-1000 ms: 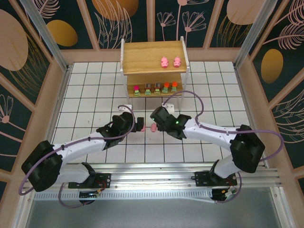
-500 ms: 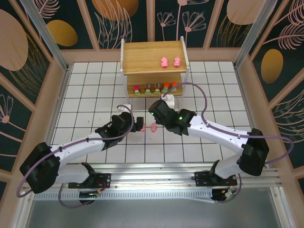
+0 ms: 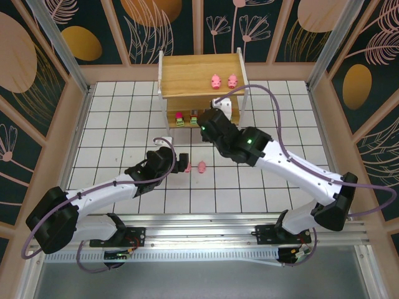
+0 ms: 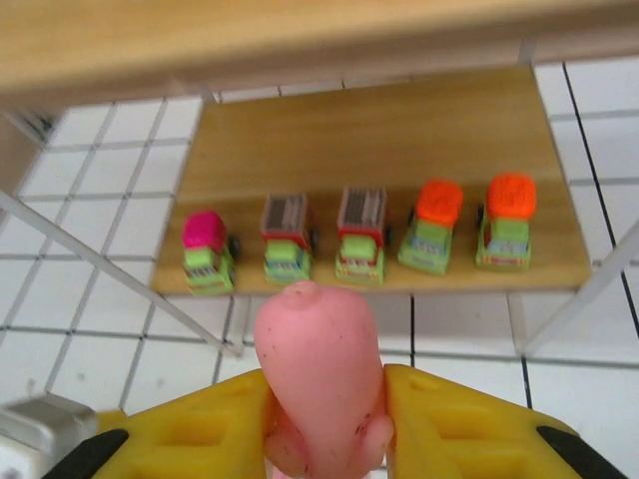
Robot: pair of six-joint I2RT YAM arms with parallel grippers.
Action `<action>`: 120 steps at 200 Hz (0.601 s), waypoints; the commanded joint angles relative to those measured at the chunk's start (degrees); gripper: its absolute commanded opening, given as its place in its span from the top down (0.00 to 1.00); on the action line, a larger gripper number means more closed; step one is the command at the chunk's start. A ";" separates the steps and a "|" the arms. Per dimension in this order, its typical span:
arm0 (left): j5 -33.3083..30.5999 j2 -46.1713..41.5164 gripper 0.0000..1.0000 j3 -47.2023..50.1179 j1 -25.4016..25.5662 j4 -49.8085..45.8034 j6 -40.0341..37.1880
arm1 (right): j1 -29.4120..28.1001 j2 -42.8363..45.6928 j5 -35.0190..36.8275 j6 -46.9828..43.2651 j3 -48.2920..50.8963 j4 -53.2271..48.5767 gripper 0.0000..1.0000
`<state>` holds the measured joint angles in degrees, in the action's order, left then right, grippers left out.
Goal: Place and organize the plastic toys onto the shelf
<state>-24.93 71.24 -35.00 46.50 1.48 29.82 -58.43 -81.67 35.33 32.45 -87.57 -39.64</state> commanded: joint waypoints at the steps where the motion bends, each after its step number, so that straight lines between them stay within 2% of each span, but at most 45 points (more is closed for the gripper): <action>1: -0.69 -0.33 0.01 -0.59 0.30 0.36 -0.99 | 0.37 -2.11 3.67 -4.12 -6.04 -2.52 0.69; 58: -0.74 -0.01 0.01 -0.85 0.34 0.63 -1.56 | 2.87 -7.34 3.52 -9.38 -18.14 -3.52 0.69; 120: -0.74 0.92 0.01 -0.59 0.32 1.73 -2.23 | 7.53 -15.11 -0.15 -13.51 -29.95 -5.33 0.68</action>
<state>-24.93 71.53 -35.03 46.50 1.52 28.73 -52.01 -93.82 35.94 21.65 -112.51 -43.13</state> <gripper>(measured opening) 0.990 0.320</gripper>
